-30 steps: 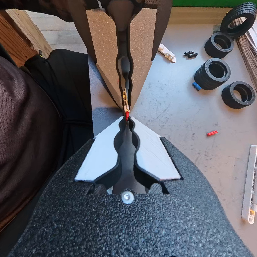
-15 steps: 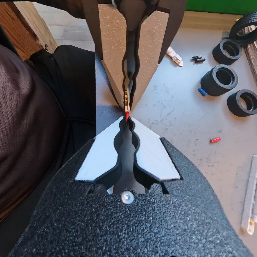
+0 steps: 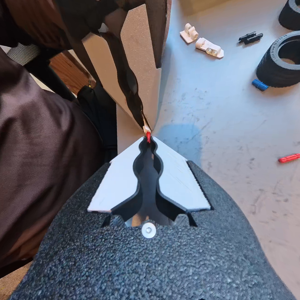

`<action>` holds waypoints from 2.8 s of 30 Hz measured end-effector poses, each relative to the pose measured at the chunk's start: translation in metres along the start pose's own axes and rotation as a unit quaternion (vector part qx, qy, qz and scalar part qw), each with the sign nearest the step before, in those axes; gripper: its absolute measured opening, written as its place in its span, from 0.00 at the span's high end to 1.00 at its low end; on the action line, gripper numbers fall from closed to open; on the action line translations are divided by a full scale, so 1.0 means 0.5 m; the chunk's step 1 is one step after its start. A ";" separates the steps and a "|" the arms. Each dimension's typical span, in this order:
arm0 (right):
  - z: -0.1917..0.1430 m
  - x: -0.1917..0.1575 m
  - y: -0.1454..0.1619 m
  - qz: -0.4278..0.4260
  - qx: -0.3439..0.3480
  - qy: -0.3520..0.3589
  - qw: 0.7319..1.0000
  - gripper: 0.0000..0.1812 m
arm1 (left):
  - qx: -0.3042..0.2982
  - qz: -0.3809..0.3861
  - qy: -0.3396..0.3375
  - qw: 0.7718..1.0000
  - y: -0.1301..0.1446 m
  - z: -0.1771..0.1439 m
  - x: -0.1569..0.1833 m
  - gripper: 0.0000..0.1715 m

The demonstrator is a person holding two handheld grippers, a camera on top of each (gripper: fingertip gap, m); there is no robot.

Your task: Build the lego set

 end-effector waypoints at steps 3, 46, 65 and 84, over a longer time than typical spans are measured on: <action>0.001 0.005 -0.002 0.011 -0.002 -0.017 1.000 0.99 | 0.000 0.008 -0.002 1.000 0.000 0.000 0.001 0.97; -0.021 -0.006 0.011 -0.032 0.007 -0.010 0.999 0.98 | 0.008 0.081 -0.052 0.995 0.000 0.001 0.015 0.97; -0.016 0.009 0.008 -0.011 -0.005 0.012 1.000 0.99 | 0.002 0.032 -0.050 0.998 0.000 0.003 -0.001 0.97; -0.119 -0.046 -0.041 -0.151 0.167 0.253 0.941 0.86 | 0.275 -0.363 0.015 0.890 -0.063 -0.044 -0.051 0.98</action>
Point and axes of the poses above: each gripper's, where its closed fingertips meet, z out along the fingers, y out of its underside, x = y × z across the jaws, the point moved 8 cm from there along -z, back along the fingers, and after that the axes turned 2 degrees about x, right-handed, at the moved point
